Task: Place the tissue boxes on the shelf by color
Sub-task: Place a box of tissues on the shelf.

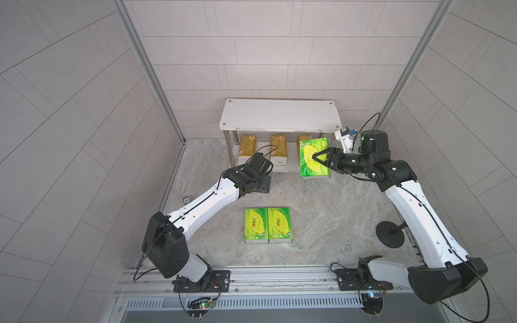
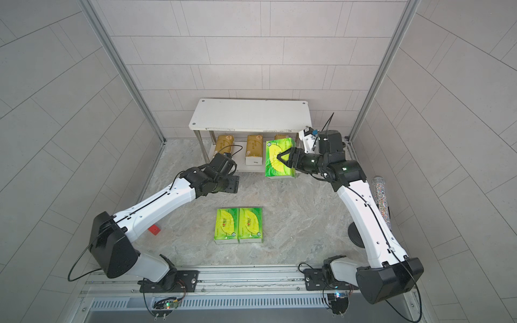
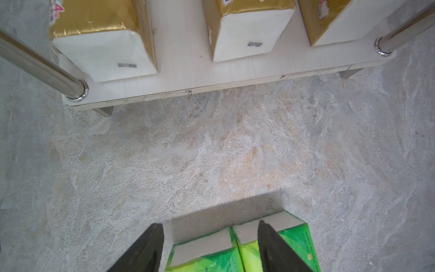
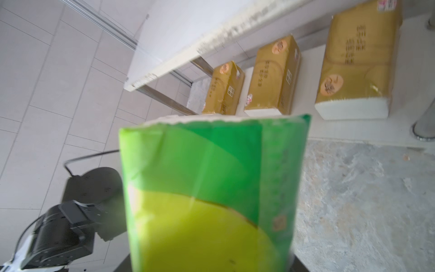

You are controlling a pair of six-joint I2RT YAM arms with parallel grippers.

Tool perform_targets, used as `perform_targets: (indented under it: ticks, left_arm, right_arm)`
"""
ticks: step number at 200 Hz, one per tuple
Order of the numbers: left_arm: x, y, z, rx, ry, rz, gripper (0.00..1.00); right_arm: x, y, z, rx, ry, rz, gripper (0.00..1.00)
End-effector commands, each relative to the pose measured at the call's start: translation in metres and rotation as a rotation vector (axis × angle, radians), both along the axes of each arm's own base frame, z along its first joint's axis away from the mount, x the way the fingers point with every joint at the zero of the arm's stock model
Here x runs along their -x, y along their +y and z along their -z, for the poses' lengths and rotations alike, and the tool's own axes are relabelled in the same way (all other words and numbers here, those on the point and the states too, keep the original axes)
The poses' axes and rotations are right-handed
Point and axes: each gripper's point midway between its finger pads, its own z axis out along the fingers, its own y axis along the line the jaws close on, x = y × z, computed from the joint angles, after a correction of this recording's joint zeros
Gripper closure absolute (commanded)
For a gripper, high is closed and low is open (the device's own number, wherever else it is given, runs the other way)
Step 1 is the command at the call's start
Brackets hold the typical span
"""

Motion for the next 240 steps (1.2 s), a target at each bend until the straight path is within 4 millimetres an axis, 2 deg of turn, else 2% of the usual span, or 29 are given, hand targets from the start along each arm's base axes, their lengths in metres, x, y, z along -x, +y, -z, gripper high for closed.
perform_targets:
  ticks: [1,38,71,145,175,240]
  left_arm:
    - [0.009,0.011,-0.001,-0.016,0.014,-0.012,0.29]
    - [0.016,0.016,0.0,-0.019,0.024,-0.011,0.29]
    - [0.022,0.023,0.003,-0.028,0.027,-0.016,0.29]
    - [0.032,0.03,0.008,-0.037,0.043,-0.017,0.29]
    - [0.034,0.031,0.011,-0.04,0.05,-0.019,0.29]
    - [0.038,0.035,0.014,-0.043,0.051,-0.027,0.29]
  right_arm:
    - [-0.011,-0.004,-0.027,-0.001,-0.055,0.004,0.33]
    - [-0.043,-0.015,-0.05,-0.007,-0.106,0.061,0.33]
    - [-0.068,-0.022,-0.061,-0.038,-0.133,0.103,0.34]
    - [-0.109,-0.039,-0.092,-0.143,-0.189,0.183,0.34]
    - [-0.127,-0.046,-0.098,-0.178,-0.206,0.212,0.34]
    - [-0.166,-0.051,-0.093,-0.249,-0.192,0.276,0.33]
